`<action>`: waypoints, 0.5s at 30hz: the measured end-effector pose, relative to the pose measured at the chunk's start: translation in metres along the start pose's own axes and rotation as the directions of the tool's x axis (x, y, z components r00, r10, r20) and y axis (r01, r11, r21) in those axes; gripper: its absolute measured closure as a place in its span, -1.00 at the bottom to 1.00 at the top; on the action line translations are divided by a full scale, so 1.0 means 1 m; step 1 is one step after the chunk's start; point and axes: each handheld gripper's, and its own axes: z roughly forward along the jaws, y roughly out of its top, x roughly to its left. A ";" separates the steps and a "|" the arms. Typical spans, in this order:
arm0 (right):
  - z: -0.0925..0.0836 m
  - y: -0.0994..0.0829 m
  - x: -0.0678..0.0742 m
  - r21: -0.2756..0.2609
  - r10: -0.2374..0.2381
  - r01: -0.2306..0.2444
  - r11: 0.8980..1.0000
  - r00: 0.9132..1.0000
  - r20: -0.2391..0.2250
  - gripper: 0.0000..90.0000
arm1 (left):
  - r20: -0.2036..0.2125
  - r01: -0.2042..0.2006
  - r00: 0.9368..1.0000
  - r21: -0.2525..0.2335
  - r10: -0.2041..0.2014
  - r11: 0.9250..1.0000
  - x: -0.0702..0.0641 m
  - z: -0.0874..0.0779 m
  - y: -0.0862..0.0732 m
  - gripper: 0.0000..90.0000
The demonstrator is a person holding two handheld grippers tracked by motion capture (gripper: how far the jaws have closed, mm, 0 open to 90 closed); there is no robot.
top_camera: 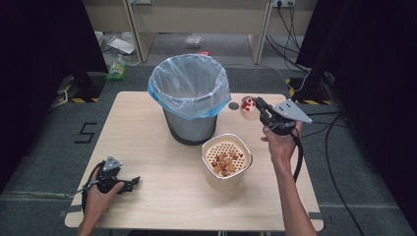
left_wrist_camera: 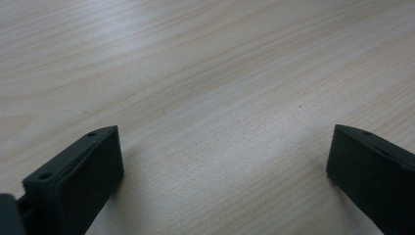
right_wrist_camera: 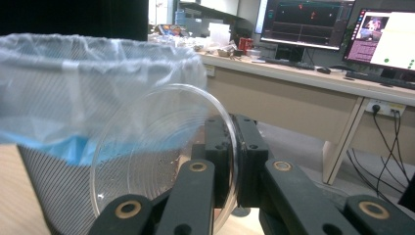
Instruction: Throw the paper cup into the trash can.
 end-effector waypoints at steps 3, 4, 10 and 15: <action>0.003 0.013 -0.004 -0.001 -0.015 0.015 1.000 1.000 0.010 0.92 | 0.000 0.000 1.000 0.000 0.000 1.000 0.000 0.000 0.000 -1.00; 0.004 0.018 -0.005 0.000 -0.021 0.021 1.000 1.000 0.012 0.92 | 0.000 0.000 1.000 0.000 0.000 1.000 0.000 0.000 0.000 -1.00; 0.013 0.039 -0.012 0.006 -0.007 0.007 1.000 1.000 0.018 0.92 | 0.000 0.000 1.000 0.000 0.000 1.000 0.000 0.000 0.000 -1.00; 0.019 0.053 -0.018 -0.001 -0.005 0.005 1.000 1.000 0.025 0.92 | 0.000 0.000 1.000 0.000 0.000 1.000 0.000 0.000 0.000 -1.00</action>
